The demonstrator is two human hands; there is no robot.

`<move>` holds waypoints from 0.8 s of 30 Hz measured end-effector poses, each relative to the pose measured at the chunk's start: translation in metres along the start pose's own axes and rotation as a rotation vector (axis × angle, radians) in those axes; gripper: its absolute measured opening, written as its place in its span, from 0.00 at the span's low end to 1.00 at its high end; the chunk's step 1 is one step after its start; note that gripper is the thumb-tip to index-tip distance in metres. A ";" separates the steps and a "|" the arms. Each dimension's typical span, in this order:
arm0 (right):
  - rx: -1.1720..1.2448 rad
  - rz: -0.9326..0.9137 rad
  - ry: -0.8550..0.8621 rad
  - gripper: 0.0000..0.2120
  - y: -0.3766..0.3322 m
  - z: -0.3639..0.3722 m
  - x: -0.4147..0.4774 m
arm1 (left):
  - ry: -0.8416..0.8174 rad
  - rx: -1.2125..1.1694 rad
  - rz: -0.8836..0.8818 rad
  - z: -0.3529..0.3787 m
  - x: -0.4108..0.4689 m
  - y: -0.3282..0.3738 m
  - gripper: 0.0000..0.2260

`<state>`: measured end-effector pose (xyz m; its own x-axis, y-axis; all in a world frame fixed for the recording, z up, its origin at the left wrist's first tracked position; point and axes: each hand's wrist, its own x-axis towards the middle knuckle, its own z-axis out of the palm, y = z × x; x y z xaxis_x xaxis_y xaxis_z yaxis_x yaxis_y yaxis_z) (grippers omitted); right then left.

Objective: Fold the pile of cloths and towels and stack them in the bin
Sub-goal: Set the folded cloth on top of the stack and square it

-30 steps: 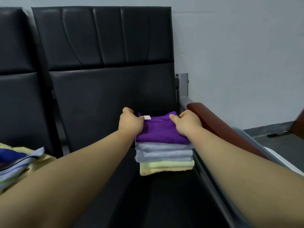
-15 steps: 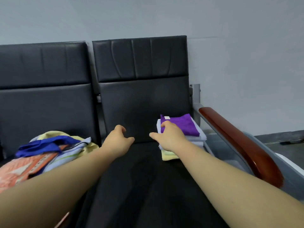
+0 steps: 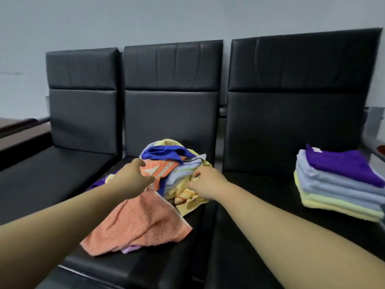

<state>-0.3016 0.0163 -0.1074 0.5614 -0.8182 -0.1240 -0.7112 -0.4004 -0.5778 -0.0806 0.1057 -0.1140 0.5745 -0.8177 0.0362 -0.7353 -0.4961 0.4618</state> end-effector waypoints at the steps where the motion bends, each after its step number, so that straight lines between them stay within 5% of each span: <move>1: 0.010 0.003 -0.050 0.12 -0.010 0.015 0.009 | -0.023 0.042 0.003 -0.002 0.001 -0.016 0.26; 3: 0.005 -0.009 -0.116 0.18 -0.027 0.043 0.021 | -0.092 0.091 0.025 -0.001 0.005 -0.041 0.27; 7: -0.068 -0.028 -0.205 0.15 -0.043 0.088 0.040 | -0.242 0.167 0.117 0.010 0.011 -0.068 0.23; 14: -0.284 -0.064 -0.284 0.15 -0.043 0.102 0.047 | -0.169 0.183 0.200 0.018 0.019 -0.070 0.22; 18: -0.160 -0.117 -0.196 0.17 -0.043 0.061 0.039 | -0.187 0.229 0.235 0.017 0.015 -0.063 0.23; 24: 0.110 -0.142 -0.179 0.14 -0.030 0.007 0.020 | -0.093 0.244 0.249 0.003 0.010 -0.036 0.03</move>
<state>-0.2664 0.0151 -0.0986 0.7254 -0.6668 -0.1708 -0.5752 -0.4509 -0.6825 -0.0494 0.1141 -0.1323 0.3398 -0.9398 0.0355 -0.9194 -0.3240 0.2231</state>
